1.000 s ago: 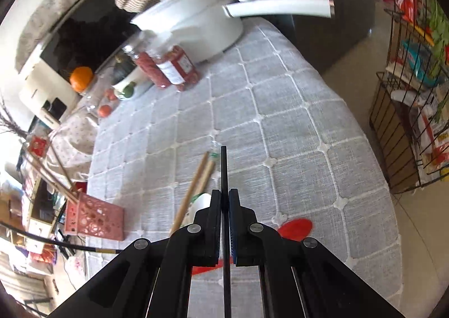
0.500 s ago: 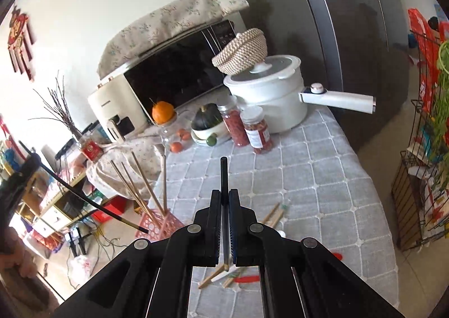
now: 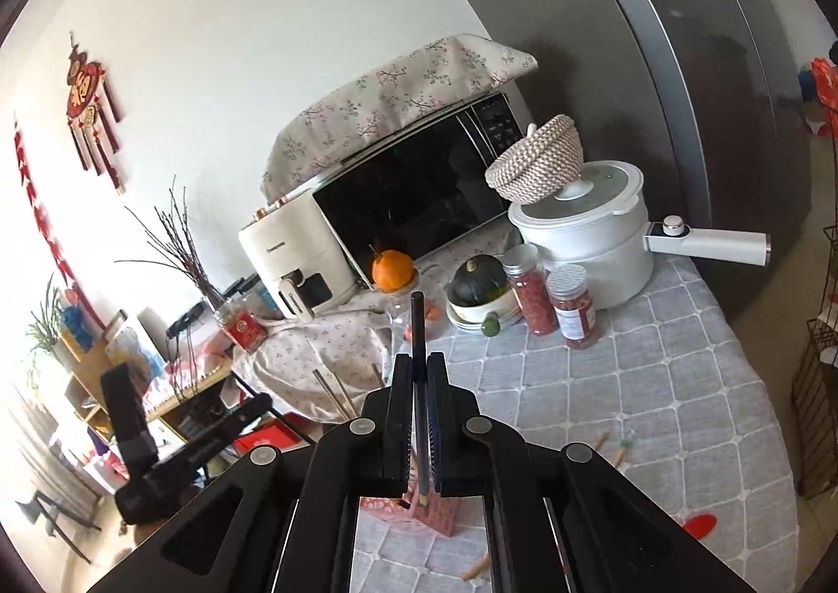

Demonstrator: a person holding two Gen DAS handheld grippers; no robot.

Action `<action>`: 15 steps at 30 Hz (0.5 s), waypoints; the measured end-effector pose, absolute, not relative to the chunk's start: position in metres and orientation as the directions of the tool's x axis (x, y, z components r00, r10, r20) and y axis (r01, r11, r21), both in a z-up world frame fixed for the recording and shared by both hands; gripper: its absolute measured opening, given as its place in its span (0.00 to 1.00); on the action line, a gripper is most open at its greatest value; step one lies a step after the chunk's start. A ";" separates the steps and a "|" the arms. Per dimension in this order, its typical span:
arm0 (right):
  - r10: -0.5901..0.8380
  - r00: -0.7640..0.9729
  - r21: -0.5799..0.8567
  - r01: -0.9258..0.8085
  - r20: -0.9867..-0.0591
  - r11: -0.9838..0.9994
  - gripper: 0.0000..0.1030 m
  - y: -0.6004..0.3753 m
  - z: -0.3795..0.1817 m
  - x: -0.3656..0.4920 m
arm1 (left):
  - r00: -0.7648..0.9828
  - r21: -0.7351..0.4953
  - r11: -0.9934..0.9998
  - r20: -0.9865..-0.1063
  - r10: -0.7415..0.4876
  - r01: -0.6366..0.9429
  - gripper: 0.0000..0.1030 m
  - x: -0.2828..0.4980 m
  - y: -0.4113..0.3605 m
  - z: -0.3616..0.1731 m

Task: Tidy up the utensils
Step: 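Carry both black chopsticks over the pink basket and open both tools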

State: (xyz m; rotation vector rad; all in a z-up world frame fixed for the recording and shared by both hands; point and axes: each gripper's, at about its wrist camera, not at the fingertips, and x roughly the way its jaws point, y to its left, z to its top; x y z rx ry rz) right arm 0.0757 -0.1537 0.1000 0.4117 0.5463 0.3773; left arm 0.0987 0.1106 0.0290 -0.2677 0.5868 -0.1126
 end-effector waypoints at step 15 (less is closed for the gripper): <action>0.488 0.727 0.485 -0.243 -0.483 0.840 0.05 -0.104 0.053 0.120 | 0.818 -0.214 0.975 -0.548 -0.173 0.063 0.49 0.109 0.102 0.012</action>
